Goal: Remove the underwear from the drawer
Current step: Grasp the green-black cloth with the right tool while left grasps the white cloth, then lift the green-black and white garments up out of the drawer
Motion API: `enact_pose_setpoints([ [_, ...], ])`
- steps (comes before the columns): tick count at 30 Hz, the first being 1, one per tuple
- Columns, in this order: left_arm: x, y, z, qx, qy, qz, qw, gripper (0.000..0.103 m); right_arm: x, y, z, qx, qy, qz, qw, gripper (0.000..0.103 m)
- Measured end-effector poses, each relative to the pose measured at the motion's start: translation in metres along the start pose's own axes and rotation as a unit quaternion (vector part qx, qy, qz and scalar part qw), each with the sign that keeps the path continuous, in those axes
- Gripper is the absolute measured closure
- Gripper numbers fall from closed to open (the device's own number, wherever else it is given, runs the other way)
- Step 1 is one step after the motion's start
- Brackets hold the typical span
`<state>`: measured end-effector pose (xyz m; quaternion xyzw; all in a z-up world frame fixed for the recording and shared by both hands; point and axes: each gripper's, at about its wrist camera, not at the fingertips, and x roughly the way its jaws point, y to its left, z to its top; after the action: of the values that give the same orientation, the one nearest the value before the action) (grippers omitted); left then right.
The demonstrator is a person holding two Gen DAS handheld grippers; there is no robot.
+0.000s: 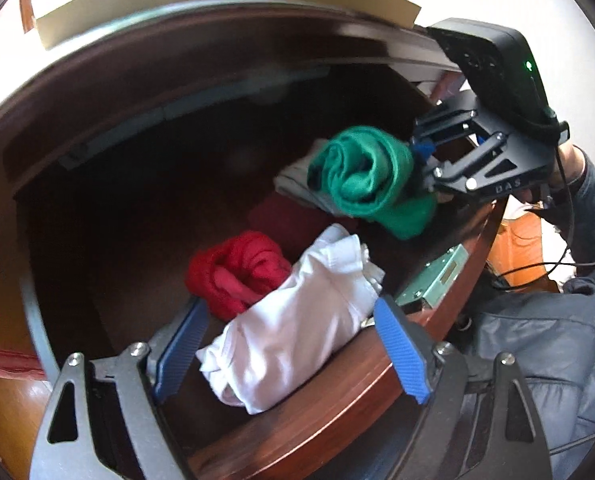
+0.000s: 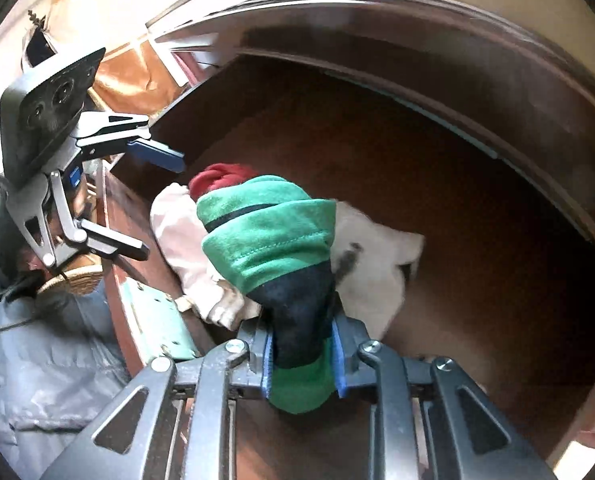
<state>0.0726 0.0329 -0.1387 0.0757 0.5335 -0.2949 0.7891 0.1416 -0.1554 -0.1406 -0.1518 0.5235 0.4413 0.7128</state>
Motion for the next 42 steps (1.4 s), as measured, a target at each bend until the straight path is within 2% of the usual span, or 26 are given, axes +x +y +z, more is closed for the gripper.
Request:
enact_pose_setpoints([
  [3,0.011,0.005,0.007,-0.012,0.034,-0.026,0.9990,0.019,-0.001,-0.007,0.003,0.010,-0.004,-0.001,1.000,0.079],
  [7,0.032,0.015,0.013,-0.037,0.091,-0.038,0.9944,0.026,0.000,-0.004,0.001,0.007,-0.009,0.003,1.000,0.079],
  [10,0.039,0.018,0.016,-0.048,0.120,-0.042,0.9908,0.032,-0.006,-0.015,-0.004,0.013,-0.011,0.010,1.000,0.079],
  [17,0.063,0.028,0.014,-0.076,0.165,-0.060,0.9816,0.034,-0.006,-0.022,-0.002,0.018,0.002,0.020,1.000,0.078],
  [22,0.065,0.025,0.014,-0.073,0.159,-0.055,0.9831,0.035,-0.006,-0.026,0.001,0.023,0.009,0.028,0.999,0.078],
  [23,0.064,0.025,0.013,-0.071,0.155,-0.048,0.9843,0.044,-0.001,-0.025,0.003,0.023,0.011,0.028,0.999,0.078],
  [24,0.061,0.021,0.008,-0.070,0.152,-0.051,0.9846,0.046,-0.001,-0.025,0.003,0.023,0.012,0.027,0.999,0.078],
  [29,0.052,0.011,0.005,-0.075,0.122,-0.089,0.9857,0.075,0.001,-0.016,0.007,0.019,0.006,0.021,1.000,0.078],
  [32,0.043,0.004,-0.001,-0.072,0.093,-0.085,0.9894,0.084,-0.004,-0.012,0.005,0.014,-0.010,0.025,1.000,0.078],
  [36,0.032,0.002,-0.012,-0.071,0.050,-0.065,0.9941,0.086,-0.008,-0.009,0.004,0.007,-0.023,0.031,0.999,0.078],
  [42,0.015,0.006,-0.029,-0.080,-0.009,-0.065,0.9946,0.086,-0.014,-0.007,0.004,0.008,-0.037,0.031,0.999,0.078],
])
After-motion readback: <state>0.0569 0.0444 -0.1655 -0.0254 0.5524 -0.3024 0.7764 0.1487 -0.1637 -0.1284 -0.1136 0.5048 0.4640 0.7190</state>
